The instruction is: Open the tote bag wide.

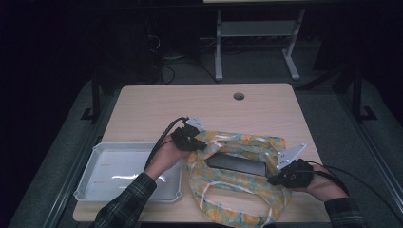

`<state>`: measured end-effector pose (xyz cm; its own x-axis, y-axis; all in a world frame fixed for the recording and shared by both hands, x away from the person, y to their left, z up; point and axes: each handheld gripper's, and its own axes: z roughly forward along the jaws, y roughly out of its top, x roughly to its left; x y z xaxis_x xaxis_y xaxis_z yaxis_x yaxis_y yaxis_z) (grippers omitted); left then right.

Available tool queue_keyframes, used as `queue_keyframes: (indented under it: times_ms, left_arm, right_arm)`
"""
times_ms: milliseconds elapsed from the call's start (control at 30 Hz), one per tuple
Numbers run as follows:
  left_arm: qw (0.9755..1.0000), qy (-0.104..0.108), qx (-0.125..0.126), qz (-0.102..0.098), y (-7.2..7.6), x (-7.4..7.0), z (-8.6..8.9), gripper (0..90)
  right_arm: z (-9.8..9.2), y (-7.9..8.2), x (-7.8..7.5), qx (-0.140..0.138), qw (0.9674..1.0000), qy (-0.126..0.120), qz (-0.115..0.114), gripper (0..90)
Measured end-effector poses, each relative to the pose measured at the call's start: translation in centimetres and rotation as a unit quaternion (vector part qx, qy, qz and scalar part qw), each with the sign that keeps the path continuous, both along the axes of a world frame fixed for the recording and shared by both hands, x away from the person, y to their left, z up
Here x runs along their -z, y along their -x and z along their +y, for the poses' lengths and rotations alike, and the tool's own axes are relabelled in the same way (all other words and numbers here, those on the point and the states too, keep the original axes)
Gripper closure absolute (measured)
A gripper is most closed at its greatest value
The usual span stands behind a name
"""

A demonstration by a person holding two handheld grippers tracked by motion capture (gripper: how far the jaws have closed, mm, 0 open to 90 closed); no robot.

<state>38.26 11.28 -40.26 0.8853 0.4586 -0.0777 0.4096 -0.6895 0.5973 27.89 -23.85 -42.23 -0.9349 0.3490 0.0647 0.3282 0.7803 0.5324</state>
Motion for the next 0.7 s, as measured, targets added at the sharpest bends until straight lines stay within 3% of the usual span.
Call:
queue_keyframes:
  times_ms: [133,467,700]
  left_arm:
    - [0.9997,-0.014,-0.019,-0.004,-0.6,0.6,0.4,89.9]
    - [0.9973,-0.062,-0.039,0.007,-2.0,2.7,0.7,89.9]
    - [0.9947,-0.099,-0.027,0.002,-1.6,3.8,-0.4,89.8]
  right_arm:
    - [0.1,0.2,0.4,0.005,0.9999,0.01,0.002,89.5]
    - [-0.1,-0.1,1.7,0.014,0.9993,0.031,0.015,89.5]
    - [0.0,-0.2,2.3,0.012,0.9988,0.042,0.02,89.5]
